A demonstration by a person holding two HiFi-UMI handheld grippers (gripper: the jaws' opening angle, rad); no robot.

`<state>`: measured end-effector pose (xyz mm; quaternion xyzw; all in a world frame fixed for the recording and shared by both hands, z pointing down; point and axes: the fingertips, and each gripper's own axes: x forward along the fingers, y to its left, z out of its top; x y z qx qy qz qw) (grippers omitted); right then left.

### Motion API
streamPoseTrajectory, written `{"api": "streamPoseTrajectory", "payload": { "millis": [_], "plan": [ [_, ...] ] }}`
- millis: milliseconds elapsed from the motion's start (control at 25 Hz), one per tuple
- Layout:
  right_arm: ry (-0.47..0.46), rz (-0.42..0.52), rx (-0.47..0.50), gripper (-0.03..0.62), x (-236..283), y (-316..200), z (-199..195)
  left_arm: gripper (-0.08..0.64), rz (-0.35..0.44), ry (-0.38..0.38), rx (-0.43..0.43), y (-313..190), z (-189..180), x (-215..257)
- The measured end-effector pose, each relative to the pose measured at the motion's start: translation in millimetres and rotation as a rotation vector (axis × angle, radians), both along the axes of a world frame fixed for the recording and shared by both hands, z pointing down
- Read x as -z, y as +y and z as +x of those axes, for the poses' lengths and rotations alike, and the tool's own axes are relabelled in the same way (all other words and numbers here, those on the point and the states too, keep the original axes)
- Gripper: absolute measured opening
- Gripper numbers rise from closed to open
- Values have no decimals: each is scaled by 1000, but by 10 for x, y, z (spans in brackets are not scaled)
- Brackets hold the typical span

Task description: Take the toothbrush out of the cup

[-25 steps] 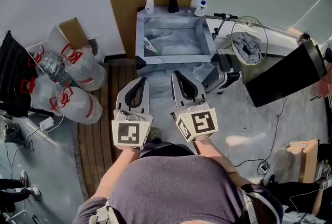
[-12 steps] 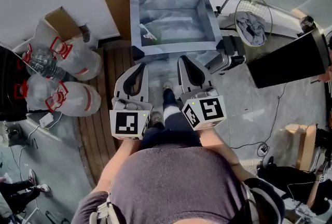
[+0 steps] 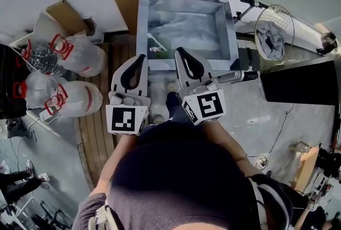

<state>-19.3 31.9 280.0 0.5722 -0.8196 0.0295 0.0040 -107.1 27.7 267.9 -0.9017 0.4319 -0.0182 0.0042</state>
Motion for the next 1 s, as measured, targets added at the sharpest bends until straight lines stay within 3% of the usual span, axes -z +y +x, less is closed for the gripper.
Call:
{"api": "streamPoseTrajectory", "payload": {
  "millis": [480,600,1000],
  "plan": [
    [103,-151,242,29,-884,-1169,197,21,-55,-57,156,-1068,206,-341],
    [133,-189,300,29,-1118,-1298,109,21,-67,-65,154,-1170,217,-421],
    [297,-345,455,31,-1893,-1405,-180,21,-219,-130,157,-1332,73,-813]
  ]
}}
